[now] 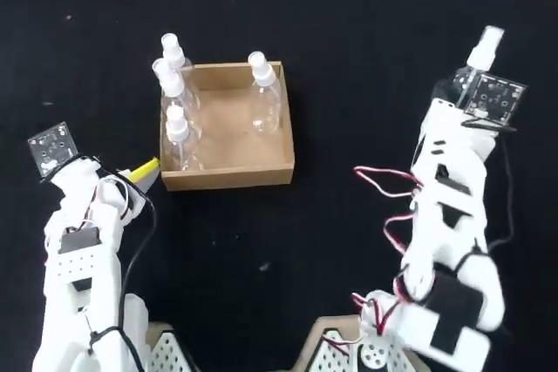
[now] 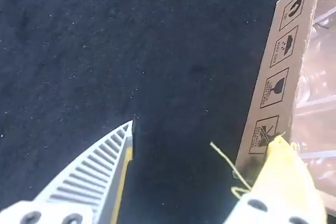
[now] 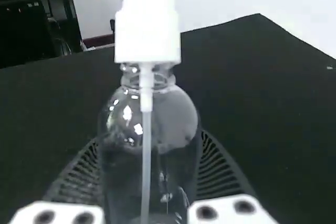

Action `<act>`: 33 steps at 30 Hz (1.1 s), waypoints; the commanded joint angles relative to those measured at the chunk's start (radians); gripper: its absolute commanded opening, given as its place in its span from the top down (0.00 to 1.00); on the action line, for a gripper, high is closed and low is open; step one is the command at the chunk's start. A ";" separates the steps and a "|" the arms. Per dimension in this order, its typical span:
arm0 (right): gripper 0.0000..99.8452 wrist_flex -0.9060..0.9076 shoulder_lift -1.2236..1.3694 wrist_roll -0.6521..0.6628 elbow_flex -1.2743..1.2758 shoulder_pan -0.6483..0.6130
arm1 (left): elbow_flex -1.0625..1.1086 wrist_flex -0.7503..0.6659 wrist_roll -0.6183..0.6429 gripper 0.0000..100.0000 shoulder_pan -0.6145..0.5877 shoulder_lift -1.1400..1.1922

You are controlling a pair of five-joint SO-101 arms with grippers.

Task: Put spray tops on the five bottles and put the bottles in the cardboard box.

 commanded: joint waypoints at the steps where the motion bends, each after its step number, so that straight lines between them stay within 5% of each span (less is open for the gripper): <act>1: 0.99 -0.097 0.071 0.005 -0.105 0.018 | -0.005 -0.018 0.008 0.71 0.022 -0.028; 9: 0.99 -0.275 0.346 0.005 -0.245 0.048 | -0.005 -0.020 0.006 0.71 0.022 -0.028; 25: 0.99 -0.278 0.481 0.006 -0.308 0.109 | -0.004 -0.020 0.006 0.71 0.022 -0.026; 33: 0.99 -0.557 0.624 0.041 -0.302 0.123 | -0.004 -0.020 0.006 0.71 0.022 -0.025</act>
